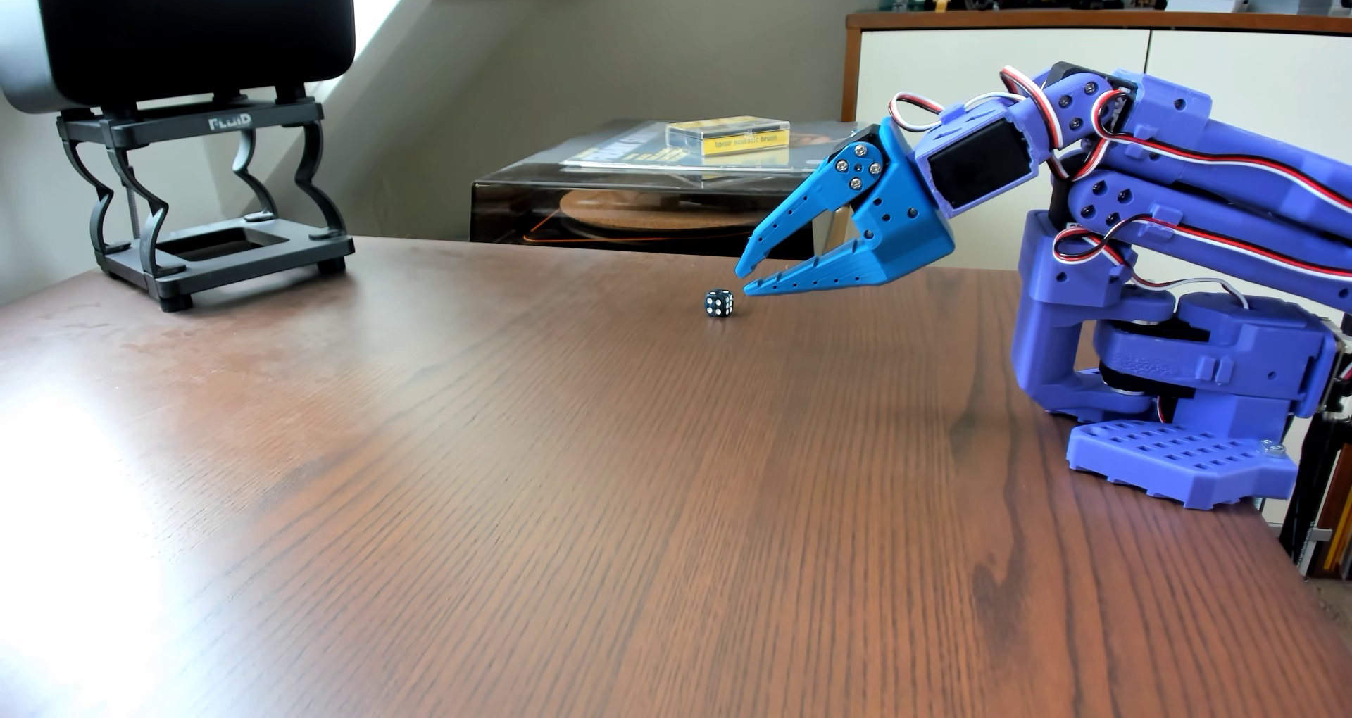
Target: Grab the blue dice
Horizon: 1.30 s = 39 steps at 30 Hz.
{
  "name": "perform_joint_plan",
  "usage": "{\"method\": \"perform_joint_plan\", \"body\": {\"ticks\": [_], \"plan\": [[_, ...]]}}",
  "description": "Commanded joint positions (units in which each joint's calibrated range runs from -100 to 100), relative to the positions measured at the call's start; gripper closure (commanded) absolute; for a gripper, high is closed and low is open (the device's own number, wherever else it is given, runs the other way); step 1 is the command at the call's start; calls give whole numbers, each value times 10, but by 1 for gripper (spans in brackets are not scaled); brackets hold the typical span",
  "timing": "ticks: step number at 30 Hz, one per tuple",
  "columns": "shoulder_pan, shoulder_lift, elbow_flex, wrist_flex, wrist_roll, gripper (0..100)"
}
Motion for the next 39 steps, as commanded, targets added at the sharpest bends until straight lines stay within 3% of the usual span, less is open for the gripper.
{"method": "perform_joint_plan", "body": {"ticks": [1,28,34,39], "plan": [[2,-6,5,3,30,96],[14,-11,-3,3,38,96],[68,33,-179,60,62,96],[67,183,-410,157,59,96]]}}
